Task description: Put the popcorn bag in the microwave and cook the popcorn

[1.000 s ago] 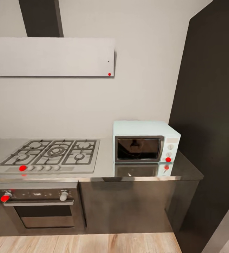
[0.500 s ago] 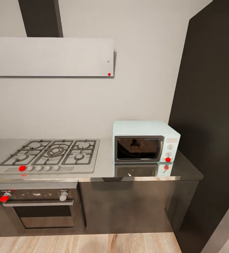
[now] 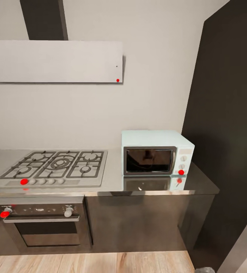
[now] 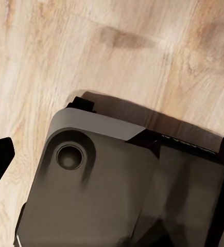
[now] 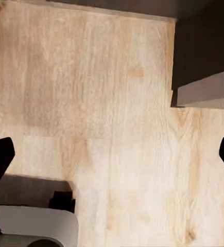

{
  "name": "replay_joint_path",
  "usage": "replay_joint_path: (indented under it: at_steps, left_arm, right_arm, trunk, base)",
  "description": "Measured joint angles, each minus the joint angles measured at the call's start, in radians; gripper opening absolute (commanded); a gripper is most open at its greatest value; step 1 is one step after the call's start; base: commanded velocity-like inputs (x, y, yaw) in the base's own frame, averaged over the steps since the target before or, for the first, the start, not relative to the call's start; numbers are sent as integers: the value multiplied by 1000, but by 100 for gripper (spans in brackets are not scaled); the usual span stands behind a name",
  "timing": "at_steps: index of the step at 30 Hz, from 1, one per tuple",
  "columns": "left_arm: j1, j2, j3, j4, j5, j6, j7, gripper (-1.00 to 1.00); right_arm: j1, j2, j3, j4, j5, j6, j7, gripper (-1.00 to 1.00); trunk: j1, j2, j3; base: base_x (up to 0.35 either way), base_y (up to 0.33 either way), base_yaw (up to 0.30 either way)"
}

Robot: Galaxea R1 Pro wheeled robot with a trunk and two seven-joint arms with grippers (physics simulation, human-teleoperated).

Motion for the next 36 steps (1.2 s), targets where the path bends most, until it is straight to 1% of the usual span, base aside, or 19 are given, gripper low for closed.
replay_joint_path:
  at_steps: [1,2,4,6,9,11,12,13,15,18,21,25,26,28,30,32,33,35,36]
  left_arm:
    - [0,0,-1,0,-1,0,0,100]
    - [0,0,-1,0,-1,0,0,100]
    - [0,-1,-1,0,-1,0,0,100]
    - [0,-1,-1,0,-2,0,0,100]
    - [0,-2,-1,0,-3,0,0,100]
    - [0,-2,-1,0,-4,0,0,100]
    - [0,-2,-1,0,-4,0,0,100]
    - [0,-2,-1,0,-4,0,1,100]
    - [0,-2,-2,0,-5,0,1,100]
    - [0,-2,-2,0,-5,0,0,100]
    - [0,-2,-1,0,-6,0,0,100]
    - [0,-2,-1,0,-6,0,0,100]
    - [0,-2,-2,0,-6,0,0,100]
    - [0,-2,-1,-1,-6,0,0,100]
    - [0,-2,-1,-1,-6,0,0,100]
    - [0,-2,-1,-1,-6,0,0,100]
    - [0,-2,-1,-1,-6,0,0,100]
    - [0,-2,-1,0,-6,0,0,100]
    - [0,-2,-1,0,-6,0,0,100]
  right_arm:
    - [0,16,-1,-104,-2,93,37,100]
    - [0,33,-2,-181,-2,154,67,100]
    - [0,74,0,-374,-2,316,158,100]
    - [0,86,2,-521,-1,404,211,100]
    - [0,100,3,-713,-2,465,238,100]
    - [2,107,4,-860,-2,530,254,100]
    - [5,106,5,-886,-1,555,259,100]
    - [-4,104,3,-915,-1,617,267,100]
    - [-44,100,1,-931,-2,681,272,100]
    - [-157,84,-2,-938,-3,753,275,100]
    - [-272,71,-4,-934,-2,753,271,100]
    - [-366,69,-3,-927,4,753,266,100]
    - [-415,68,-2,-925,5,753,265,100]
    - [-458,68,-2,-919,7,753,264,100]
    - [-471,76,3,-908,2,744,263,100]
    - [-475,84,0,-818,-2,651,265,100]
    - [-476,82,-13,-726,-2,560,265,100]
    - [-477,77,-73,-515,1,350,267,100]
    - [-477,76,-92,-471,-1,301,268,100]
  trunk:
    - [0,0,0]
    - [0,0,0]
    - [0,0,0]
    - [0,0,0]
    - [0,0,0]
    - [0,0,0]
    - [0,0,0]
    - [0,0,0]
    - [0,0,0]
    - [0,0,0]
    - [0,0,0]
    - [0,0,0]
    - [0,0,0]
    - [0,0,0]
    - [0,0,0]
    - [0,0,0]
    - [0,0,0]
    - [0,0,0]
    - [0,0,0]
  base:
    - [0,0,0]
    - [0,0,0]
    - [0,0,0]
    - [0,0,0]
    - [0,0,0]
    - [0,0,0]
    - [0,0,0]
    - [0,0,0]
    - [0,0,0]
    - [0,0,0]
    - [0,0,0]
    - [0,0,0]
    - [0,0,0]
    - [0,0,0]
    - [0,0,0]
    - [0,0,0]
    - [0,0,0]
    - [0,0,0]
    - [0,0,0]
